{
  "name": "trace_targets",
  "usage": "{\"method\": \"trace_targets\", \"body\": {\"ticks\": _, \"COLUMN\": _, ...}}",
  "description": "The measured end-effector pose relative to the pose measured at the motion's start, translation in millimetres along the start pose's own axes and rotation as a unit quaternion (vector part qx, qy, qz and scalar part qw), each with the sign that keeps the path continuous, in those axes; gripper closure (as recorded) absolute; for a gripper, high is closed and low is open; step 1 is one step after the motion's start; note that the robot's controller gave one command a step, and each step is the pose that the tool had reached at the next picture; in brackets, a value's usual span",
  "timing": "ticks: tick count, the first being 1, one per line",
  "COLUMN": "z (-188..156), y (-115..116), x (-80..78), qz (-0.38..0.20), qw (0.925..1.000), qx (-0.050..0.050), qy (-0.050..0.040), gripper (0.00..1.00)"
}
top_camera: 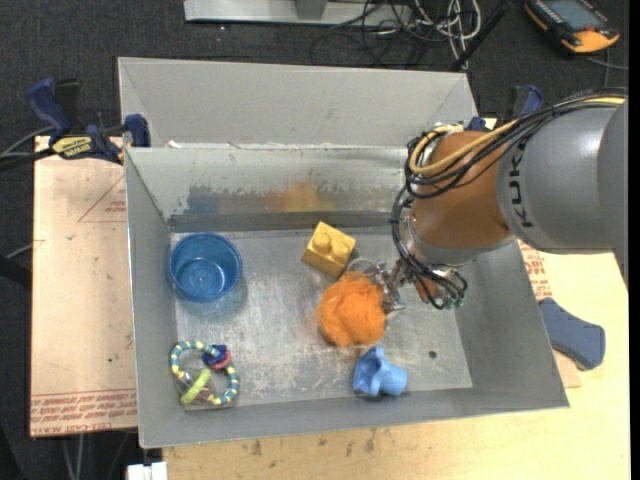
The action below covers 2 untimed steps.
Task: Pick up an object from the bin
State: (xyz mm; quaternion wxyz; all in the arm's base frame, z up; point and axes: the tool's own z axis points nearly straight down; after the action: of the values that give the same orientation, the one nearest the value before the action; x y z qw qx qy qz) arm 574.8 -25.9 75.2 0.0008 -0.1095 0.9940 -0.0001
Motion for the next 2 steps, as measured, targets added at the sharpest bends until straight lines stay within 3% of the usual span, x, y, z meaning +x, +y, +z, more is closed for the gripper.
{"method": "trace_targets", "body": {"ticks": 1, "z": -51.3, "y": 7.2, "x": -2.5, "qz": -0.03, "qw": 0.9996, "qx": -0.001, "qy": 0.0023, "gripper": 1.0}}
{"method": "trace_targets", "body": {"ticks": 2, "z": 7.9, "y": 11.1, "x": -11.9, "qz": -0.013, "qw": 0.9999, "qx": -0.001, "qy": 0.0015, "gripper": 0.0}}
